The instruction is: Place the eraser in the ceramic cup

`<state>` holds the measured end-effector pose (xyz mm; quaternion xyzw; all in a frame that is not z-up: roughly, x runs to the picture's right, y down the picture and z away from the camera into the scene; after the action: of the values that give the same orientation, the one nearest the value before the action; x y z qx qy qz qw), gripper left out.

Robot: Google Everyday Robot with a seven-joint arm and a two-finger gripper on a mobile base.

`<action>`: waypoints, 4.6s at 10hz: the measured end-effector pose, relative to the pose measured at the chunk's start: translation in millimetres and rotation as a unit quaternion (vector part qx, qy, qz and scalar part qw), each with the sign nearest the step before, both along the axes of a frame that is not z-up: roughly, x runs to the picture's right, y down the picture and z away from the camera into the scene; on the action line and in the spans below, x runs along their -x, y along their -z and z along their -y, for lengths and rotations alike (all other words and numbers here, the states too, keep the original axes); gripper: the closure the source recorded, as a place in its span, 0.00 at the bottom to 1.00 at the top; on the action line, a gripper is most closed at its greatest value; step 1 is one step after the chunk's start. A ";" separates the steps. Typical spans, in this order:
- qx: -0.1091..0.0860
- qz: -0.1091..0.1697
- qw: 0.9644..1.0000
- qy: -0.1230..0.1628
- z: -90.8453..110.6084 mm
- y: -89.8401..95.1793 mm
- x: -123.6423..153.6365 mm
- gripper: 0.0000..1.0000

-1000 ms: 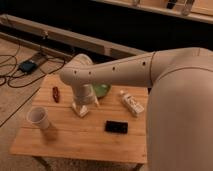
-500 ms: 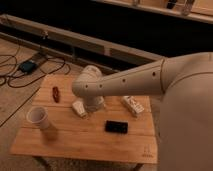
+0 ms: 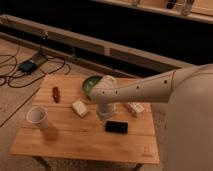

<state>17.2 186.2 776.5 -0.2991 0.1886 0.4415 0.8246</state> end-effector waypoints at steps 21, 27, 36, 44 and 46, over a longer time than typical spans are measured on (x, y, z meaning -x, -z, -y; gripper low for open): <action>0.042 -0.026 0.991 0.126 -41.3 -65.3 -29.0 0.37; 0.045 -0.043 0.992 0.113 -37.0 -64.7 -28.9 0.86; -0.022 0.033 0.998 0.054 44.8 -4.4 78.5 0.86; -0.087 0.207 0.975 -0.008 136.8 59.3 243.8 0.86; -0.092 0.247 0.964 -0.031 146.6 67.8 273.7 0.86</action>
<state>-256.5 39.7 708.8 -0.3269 -0.0715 0.3950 0.8556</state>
